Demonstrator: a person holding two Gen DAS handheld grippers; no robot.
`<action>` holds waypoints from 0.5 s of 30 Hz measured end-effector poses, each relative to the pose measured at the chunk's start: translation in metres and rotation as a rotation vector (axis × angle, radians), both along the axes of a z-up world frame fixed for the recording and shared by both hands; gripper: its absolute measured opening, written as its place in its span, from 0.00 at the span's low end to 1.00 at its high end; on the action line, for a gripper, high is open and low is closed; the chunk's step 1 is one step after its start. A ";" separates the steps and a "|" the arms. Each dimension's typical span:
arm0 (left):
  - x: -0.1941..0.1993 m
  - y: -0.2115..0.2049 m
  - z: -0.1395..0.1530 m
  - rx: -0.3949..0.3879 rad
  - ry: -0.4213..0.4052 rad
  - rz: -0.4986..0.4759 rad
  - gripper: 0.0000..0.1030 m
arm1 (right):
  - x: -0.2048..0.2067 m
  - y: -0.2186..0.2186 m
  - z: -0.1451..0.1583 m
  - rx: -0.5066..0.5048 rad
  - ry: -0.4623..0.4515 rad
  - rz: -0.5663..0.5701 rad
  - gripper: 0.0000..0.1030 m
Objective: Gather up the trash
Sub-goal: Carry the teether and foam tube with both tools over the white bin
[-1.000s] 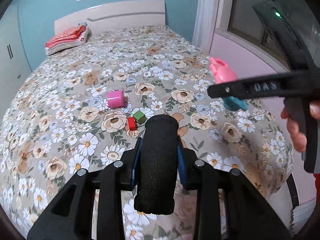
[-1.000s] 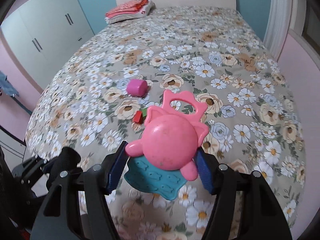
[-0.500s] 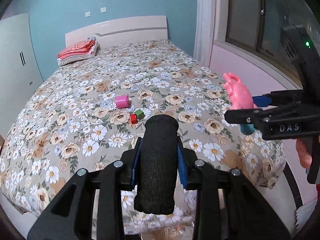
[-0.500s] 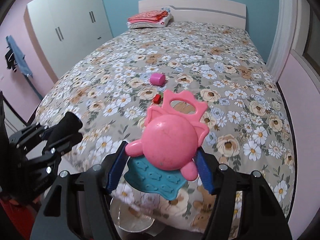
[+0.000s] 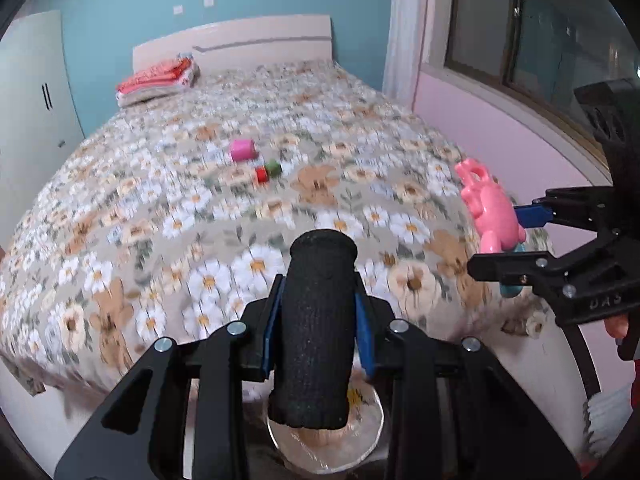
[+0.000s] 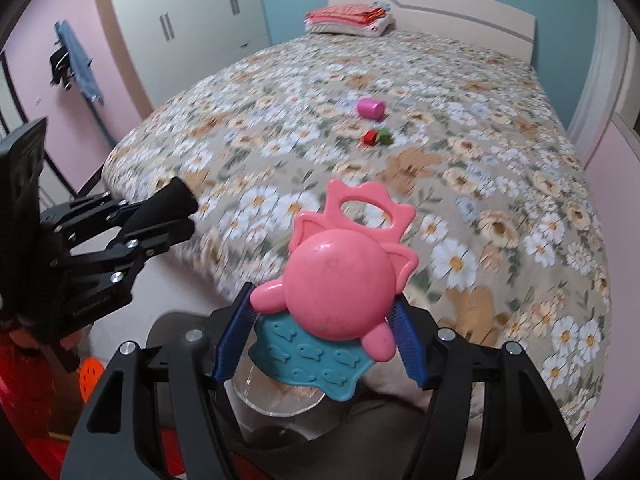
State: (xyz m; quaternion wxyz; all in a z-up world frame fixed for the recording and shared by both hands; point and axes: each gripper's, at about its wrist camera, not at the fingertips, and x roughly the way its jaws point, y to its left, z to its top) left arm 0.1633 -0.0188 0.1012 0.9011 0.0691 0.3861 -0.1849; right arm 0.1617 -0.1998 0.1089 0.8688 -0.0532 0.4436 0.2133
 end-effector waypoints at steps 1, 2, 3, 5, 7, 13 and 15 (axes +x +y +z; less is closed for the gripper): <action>-0.003 0.001 -0.007 0.009 0.006 0.001 0.31 | -0.005 0.003 -0.005 -0.002 0.006 0.009 0.65; -0.006 0.001 -0.014 0.018 0.014 -0.002 0.31 | -0.012 0.007 -0.013 -0.005 0.015 0.023 0.65; -0.009 0.002 -0.020 0.019 0.023 -0.001 0.31 | -0.015 0.010 -0.019 -0.007 0.021 0.031 0.65; -0.013 0.004 -0.037 0.012 0.052 0.002 0.31 | -0.024 0.018 -0.033 -0.015 0.038 0.052 0.65; -0.017 0.004 -0.050 0.006 0.076 -0.002 0.31 | -0.031 0.023 -0.047 -0.011 0.061 0.072 0.65; -0.028 0.004 -0.112 0.029 0.176 -0.007 0.31 | -0.042 0.039 -0.101 -0.038 0.143 0.111 0.65; -0.029 0.005 -0.129 0.037 0.206 -0.005 0.31 | -0.044 0.043 -0.120 -0.046 0.174 0.123 0.65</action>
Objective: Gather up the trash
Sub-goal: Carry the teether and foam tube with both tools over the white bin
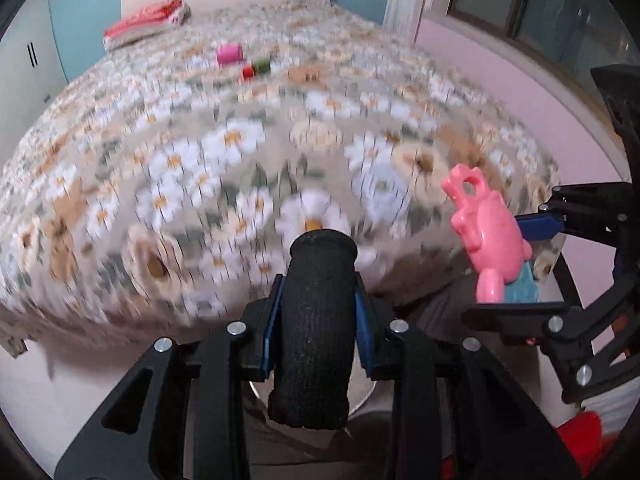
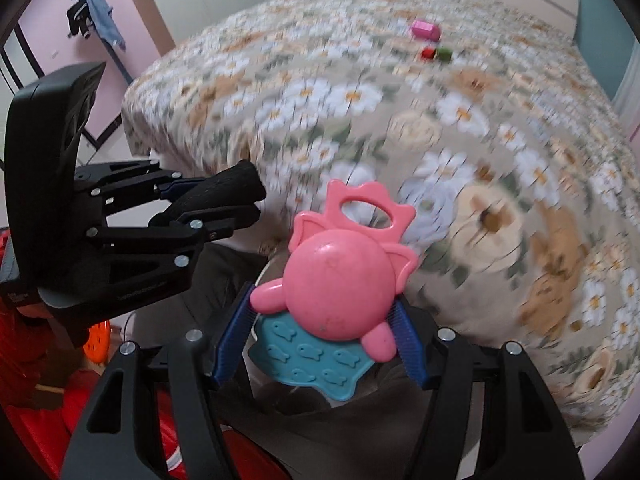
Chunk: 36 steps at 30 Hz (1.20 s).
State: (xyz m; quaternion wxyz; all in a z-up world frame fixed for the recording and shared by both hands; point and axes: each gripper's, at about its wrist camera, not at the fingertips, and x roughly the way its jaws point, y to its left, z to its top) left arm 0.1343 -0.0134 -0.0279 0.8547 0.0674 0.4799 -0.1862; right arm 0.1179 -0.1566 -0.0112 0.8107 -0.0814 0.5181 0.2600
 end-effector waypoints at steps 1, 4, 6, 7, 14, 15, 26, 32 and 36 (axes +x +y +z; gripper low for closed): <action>-0.001 0.002 -0.014 0.004 0.026 0.006 0.31 | -0.001 0.003 -0.012 -0.007 0.020 0.006 0.65; -0.004 0.006 -0.046 0.011 0.085 0.013 0.31 | -0.003 0.010 -0.042 -0.030 0.063 0.022 0.65; -0.005 0.008 -0.067 0.014 0.124 0.016 0.31 | -0.004 0.014 -0.065 -0.042 0.104 0.034 0.65; -0.005 0.009 -0.075 0.016 0.139 0.018 0.31 | -0.004 0.016 -0.077 -0.045 0.127 0.037 0.65; -0.002 0.017 -0.146 0.039 0.269 0.037 0.31 | 0.002 0.029 -0.143 -0.073 0.248 0.043 0.65; -0.001 0.018 -0.156 0.034 0.288 0.042 0.31 | 0.003 0.031 -0.152 -0.077 0.264 0.043 0.65; 0.022 0.028 -0.231 -0.049 0.427 0.122 0.31 | 0.025 0.048 -0.229 -0.112 0.397 0.018 0.65; 0.033 0.033 -0.266 -0.079 0.499 0.183 0.31 | 0.032 0.052 -0.263 -0.115 0.434 -0.023 0.65; 0.039 0.037 -0.286 -0.088 0.540 0.217 0.31 | 0.037 0.055 -0.284 -0.126 0.455 -0.041 0.65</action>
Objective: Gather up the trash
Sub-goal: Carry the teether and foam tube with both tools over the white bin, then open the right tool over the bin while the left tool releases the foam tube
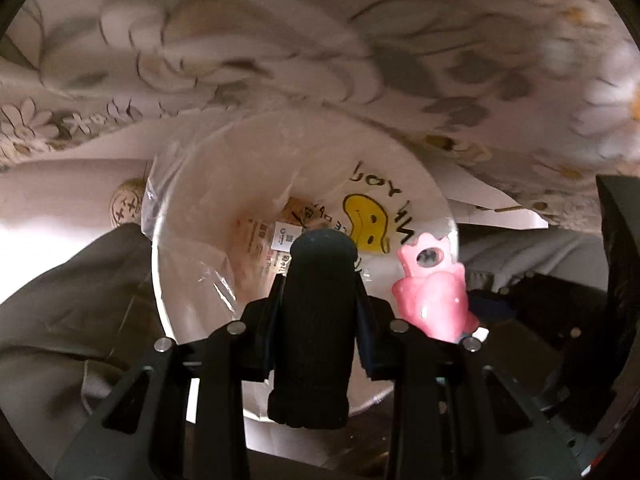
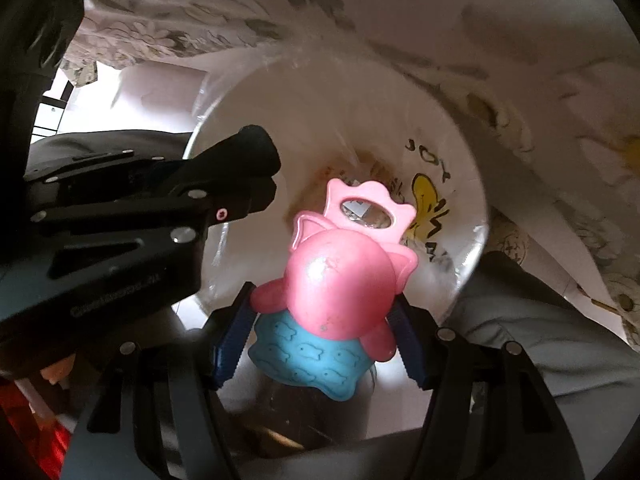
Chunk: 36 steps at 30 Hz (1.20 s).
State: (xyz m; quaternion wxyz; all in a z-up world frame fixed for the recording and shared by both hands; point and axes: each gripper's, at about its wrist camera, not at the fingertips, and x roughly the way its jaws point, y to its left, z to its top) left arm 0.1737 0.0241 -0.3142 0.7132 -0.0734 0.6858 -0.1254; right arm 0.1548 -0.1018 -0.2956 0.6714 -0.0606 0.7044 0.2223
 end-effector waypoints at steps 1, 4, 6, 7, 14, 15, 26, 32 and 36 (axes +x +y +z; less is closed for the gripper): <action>0.001 0.000 -0.004 0.003 0.008 0.003 0.31 | 0.001 0.000 -0.005 -0.002 0.005 -0.006 0.65; 0.005 0.000 -0.015 0.002 0.037 0.022 0.32 | 0.005 -0.002 -0.014 0.000 0.012 -0.021 0.65; 0.007 0.000 -0.021 -0.007 0.059 0.038 0.32 | 0.008 -0.004 -0.020 0.008 0.026 -0.036 0.65; 0.008 0.000 -0.025 -0.009 0.065 0.048 0.32 | 0.009 -0.004 -0.022 0.010 0.030 -0.040 0.65; 0.019 0.004 -0.038 -0.030 0.079 0.084 0.32 | 0.015 -0.004 -0.040 0.007 0.048 -0.065 0.65; 0.020 0.005 -0.040 -0.029 0.084 0.089 0.32 | 0.017 -0.004 -0.042 0.005 0.047 -0.067 0.65; 0.021 -0.004 -0.054 0.010 0.132 0.105 0.47 | 0.023 0.009 -0.055 -0.004 0.047 -0.074 0.66; 0.019 -0.007 -0.053 0.009 0.132 0.122 0.53 | 0.026 0.004 -0.055 0.003 0.044 -0.089 0.66; 0.017 -0.003 -0.051 0.004 0.135 0.115 0.53 | 0.024 0.002 -0.048 0.008 0.018 -0.075 0.69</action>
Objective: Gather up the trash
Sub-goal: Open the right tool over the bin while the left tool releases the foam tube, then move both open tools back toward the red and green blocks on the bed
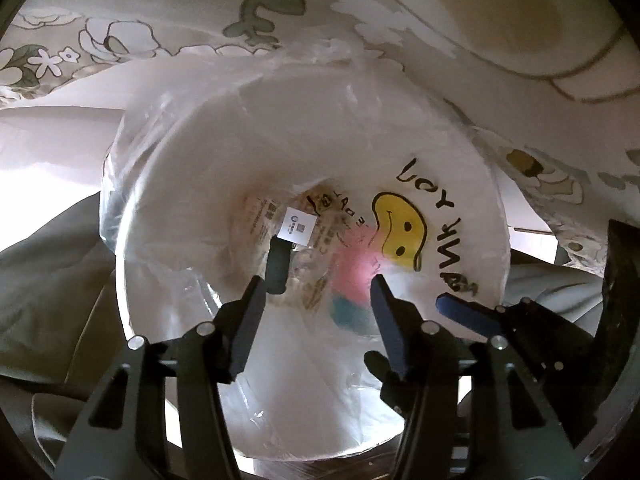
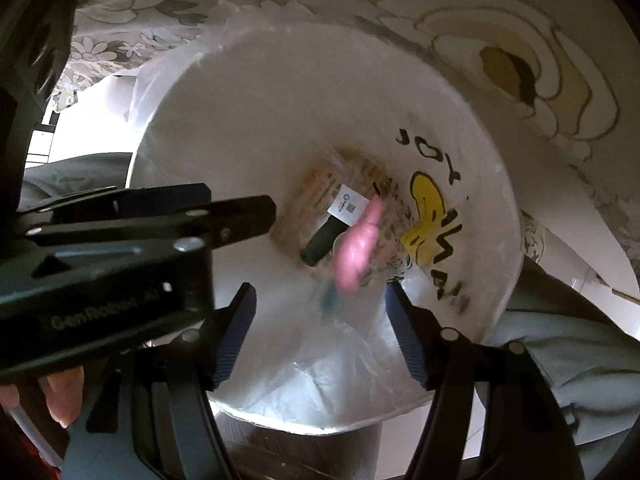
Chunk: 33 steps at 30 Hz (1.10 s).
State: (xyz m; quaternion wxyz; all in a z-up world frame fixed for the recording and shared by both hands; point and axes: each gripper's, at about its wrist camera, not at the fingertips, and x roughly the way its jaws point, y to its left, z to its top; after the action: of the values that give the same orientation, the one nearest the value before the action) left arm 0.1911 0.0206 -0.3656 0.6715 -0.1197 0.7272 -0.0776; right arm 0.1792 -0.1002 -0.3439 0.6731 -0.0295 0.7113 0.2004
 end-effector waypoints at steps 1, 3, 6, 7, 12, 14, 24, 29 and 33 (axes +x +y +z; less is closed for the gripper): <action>-0.001 -0.001 0.001 -0.001 -0.002 -0.003 0.53 | 0.000 0.001 0.001 -0.005 -0.008 0.006 0.69; 0.000 0.002 -0.002 0.000 -0.006 -0.005 0.53 | 0.003 0.002 0.004 -0.001 -0.006 0.006 0.69; -0.001 0.000 -0.002 -0.002 -0.008 -0.002 0.53 | 0.003 0.000 0.005 0.003 -0.003 0.002 0.69; -0.001 0.002 -0.001 -0.003 -0.009 0.001 0.53 | 0.003 0.000 0.005 0.004 -0.002 0.003 0.69; -0.004 0.007 0.008 0.000 -0.025 -0.005 0.53 | -0.002 0.002 0.014 0.007 -0.014 0.025 0.69; -0.006 0.005 0.015 0.006 -0.045 -0.015 0.54 | -0.005 0.004 0.021 0.010 -0.029 0.041 0.69; -0.023 0.008 0.085 0.036 -0.194 -0.111 0.53 | -0.035 -0.004 0.083 0.038 -0.139 0.145 0.69; -0.026 0.013 0.148 0.027 -0.301 -0.143 0.53 | -0.049 -0.010 0.136 0.060 -0.237 0.195 0.69; -0.023 0.012 0.201 0.000 -0.393 -0.158 0.53 | -0.048 -0.024 0.184 0.108 -0.321 0.193 0.69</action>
State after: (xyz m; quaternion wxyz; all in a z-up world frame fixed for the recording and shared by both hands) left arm 0.1682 0.0325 -0.1647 0.7922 -0.0447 0.5894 -0.1517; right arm 0.1313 -0.1238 -0.1603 0.7561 -0.0931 0.5770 0.2945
